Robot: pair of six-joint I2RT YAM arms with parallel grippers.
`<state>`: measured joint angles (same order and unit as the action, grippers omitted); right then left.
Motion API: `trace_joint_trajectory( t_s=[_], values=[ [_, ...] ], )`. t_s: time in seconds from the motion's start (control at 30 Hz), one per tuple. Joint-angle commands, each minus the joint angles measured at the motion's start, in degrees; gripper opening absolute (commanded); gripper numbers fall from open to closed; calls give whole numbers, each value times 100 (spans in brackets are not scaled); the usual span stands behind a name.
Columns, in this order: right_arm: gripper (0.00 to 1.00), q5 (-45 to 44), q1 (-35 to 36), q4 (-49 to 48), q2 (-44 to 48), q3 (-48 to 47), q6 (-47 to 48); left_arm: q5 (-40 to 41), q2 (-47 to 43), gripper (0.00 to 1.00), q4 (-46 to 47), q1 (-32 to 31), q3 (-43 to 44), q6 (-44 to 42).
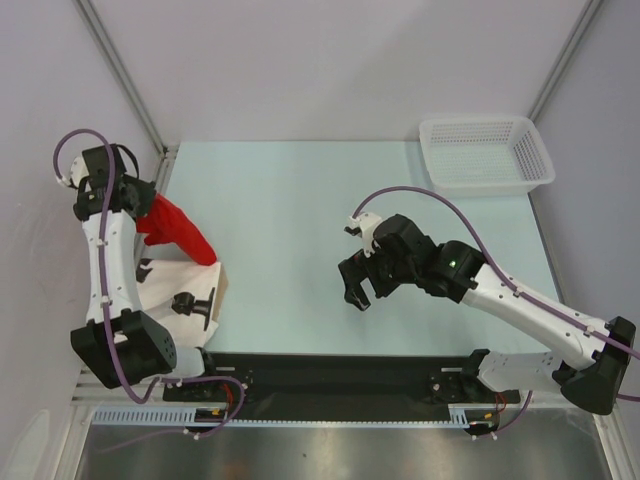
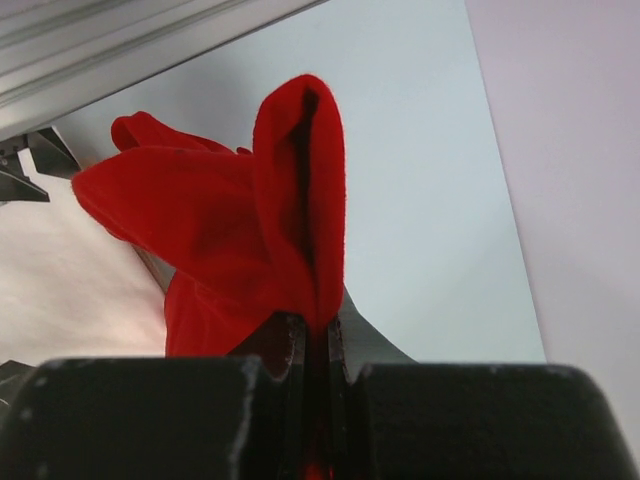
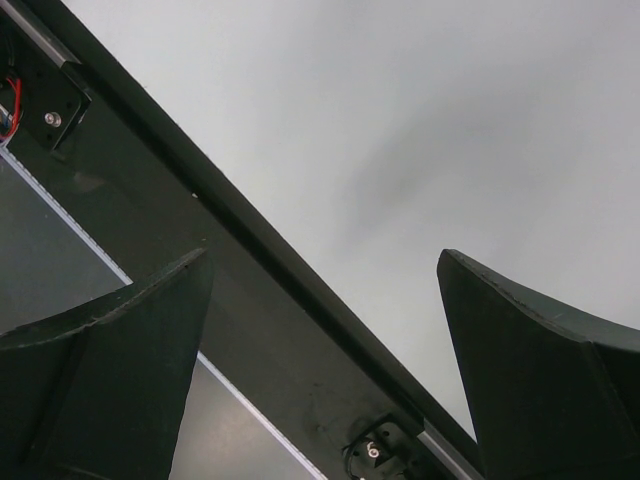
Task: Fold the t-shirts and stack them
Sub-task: Neatly place the folded tshirt to the corner
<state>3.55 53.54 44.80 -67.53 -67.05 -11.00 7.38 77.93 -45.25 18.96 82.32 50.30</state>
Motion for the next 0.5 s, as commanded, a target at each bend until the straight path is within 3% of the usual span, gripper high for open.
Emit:
trace_joint_trajectory(
  t_s=[0.0, 0.23, 0.47],
  values=[
    [100, 5, 51, -59, 20, -45, -77, -122, 21, 0, 333, 55, -128, 261],
    [100, 58, 51, -129, 12, -1, -121, 9, -506, 0, 412, 55, -823, 279],
    [100, 40, 60, -76, 55, -19, -86, 536, -902, 0, -9, 73, -964, -414]
  ],
)
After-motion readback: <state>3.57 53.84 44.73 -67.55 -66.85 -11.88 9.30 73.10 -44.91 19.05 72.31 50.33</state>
